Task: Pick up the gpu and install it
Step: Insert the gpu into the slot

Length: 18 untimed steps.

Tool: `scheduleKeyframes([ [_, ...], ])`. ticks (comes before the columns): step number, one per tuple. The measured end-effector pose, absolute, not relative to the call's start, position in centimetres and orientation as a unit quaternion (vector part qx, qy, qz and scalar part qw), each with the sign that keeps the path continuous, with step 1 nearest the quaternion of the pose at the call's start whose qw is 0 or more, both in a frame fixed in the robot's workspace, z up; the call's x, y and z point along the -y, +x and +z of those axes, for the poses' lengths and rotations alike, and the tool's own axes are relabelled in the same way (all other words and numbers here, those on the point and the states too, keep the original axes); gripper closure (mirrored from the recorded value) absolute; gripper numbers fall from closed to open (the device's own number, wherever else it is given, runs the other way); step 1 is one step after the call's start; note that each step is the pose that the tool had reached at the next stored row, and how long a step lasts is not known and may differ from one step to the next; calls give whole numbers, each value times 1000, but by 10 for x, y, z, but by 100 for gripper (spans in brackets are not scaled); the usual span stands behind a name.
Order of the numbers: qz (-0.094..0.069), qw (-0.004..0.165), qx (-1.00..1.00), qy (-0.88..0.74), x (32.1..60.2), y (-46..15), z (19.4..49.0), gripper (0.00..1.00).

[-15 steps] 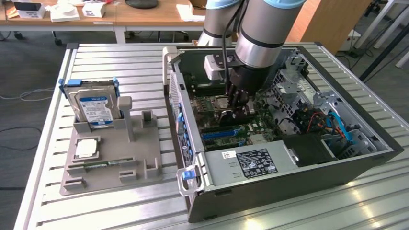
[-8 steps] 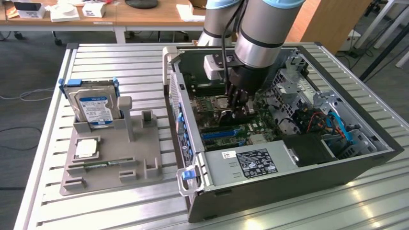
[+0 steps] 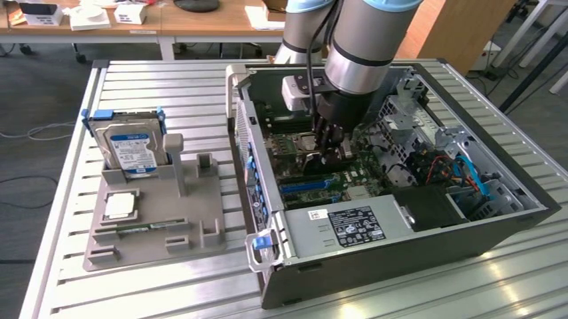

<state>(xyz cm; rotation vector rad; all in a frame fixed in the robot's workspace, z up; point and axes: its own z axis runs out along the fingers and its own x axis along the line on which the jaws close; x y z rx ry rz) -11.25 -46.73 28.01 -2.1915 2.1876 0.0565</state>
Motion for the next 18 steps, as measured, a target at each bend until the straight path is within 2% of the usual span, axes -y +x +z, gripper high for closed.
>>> scheduleKeyframes([
  [18, 18, 22, -706, -707, 467, -113, 278, 73],
])
